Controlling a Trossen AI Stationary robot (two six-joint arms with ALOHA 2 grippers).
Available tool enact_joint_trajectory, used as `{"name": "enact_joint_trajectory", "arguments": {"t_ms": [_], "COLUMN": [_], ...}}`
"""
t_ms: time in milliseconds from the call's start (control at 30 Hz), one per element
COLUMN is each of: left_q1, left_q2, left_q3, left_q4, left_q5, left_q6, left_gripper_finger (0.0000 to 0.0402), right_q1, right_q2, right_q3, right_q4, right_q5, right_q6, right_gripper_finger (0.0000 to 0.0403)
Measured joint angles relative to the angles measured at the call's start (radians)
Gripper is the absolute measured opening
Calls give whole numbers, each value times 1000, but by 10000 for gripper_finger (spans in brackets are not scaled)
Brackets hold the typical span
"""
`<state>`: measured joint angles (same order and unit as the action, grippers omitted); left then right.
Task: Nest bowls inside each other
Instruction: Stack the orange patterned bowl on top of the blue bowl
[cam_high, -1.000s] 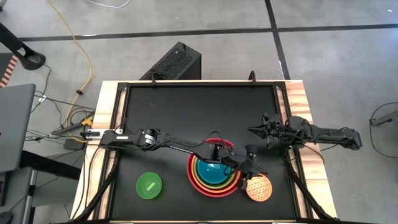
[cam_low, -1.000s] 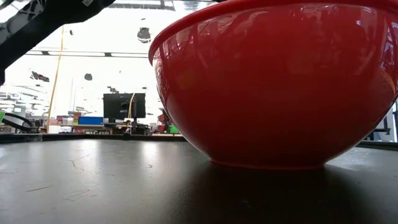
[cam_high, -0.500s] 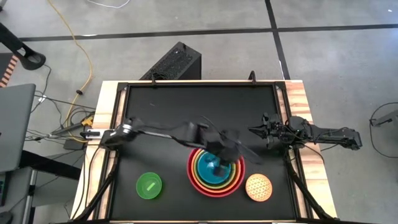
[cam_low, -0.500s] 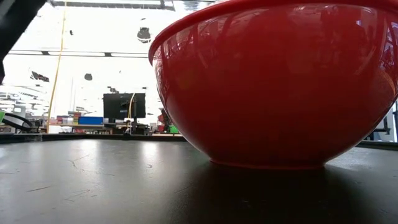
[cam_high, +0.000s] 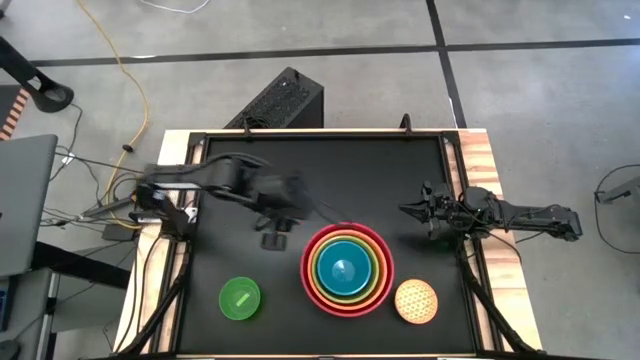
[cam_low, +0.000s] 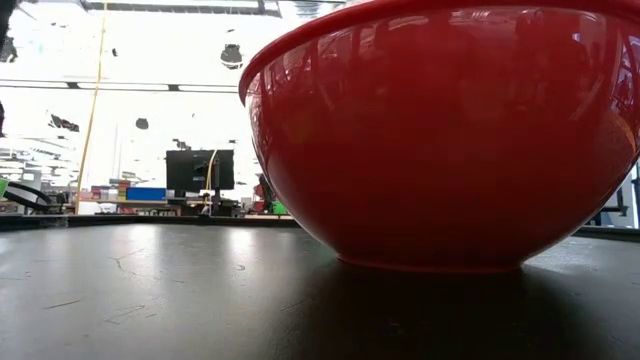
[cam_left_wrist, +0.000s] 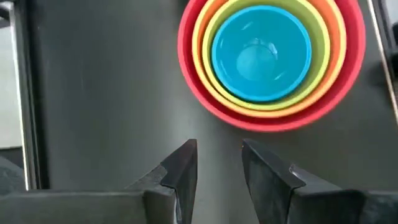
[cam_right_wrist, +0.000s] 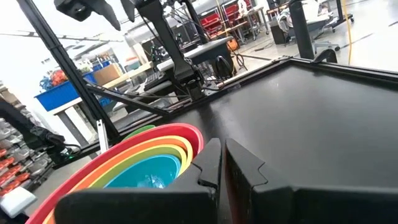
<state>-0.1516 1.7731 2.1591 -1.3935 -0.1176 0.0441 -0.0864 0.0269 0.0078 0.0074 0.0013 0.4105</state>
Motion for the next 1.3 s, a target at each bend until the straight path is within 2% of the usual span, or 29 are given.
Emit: {"name": "enact_joint_trajectory", "arguments": {"t_ms": [67, 167, 300, 367, 500, 667, 767, 867, 1000, 1167, 1300], "left_q1": [-12, -39, -92, -113, -124, -124, -124, -123, -124, -124, -124], "left_q2": [-134, -356, -611, -710, -846, -928, -936, -929, -922, -923, -923], "left_q3": [-174, -484, -866, -996, -1173, -1307, -1344, -1348, -1347, -1347, -1346], "left_q4": [93, 323, 671, 798, 926, 1018, 1041, 1046, 1052, 1053, 1065], "left_q5": [-1, -2, -1, -1, -3, -29, -48, -51, -47, -47, -47], "left_q6": [-35, -92, -161, -162, -162, -139, -135, -131, -135, -136, -153], "left_gripper_finger": [116, 116, 116, 116, 116, 116, 116, 116, 116, 116, 116], "right_q1": [0, 0, 0, 0, 3, 67, 112, 163, 253, 404, 552], "right_q2": [0, 0, 0, 0, 2, 90, 197, 324, 512, 721, 859], "right_q3": [0, -1, -1, -1, 37, 108, 183, 298, 504, 735, 860], "right_q4": [1, 21, 96, 151, 167, 167, 166, 87, -203, -640, -826], "right_q5": [0, 0, 35, 66, 46, 43, 69, 73, 75, 75, 76], "right_q6": [0, 14, 140, 225, 250, 274, 272, 256, 321, 572, 766], "right_gripper_finger": [38, 38, 38, 38, 38, 38, 38, 38, 38, 38, 38]}}
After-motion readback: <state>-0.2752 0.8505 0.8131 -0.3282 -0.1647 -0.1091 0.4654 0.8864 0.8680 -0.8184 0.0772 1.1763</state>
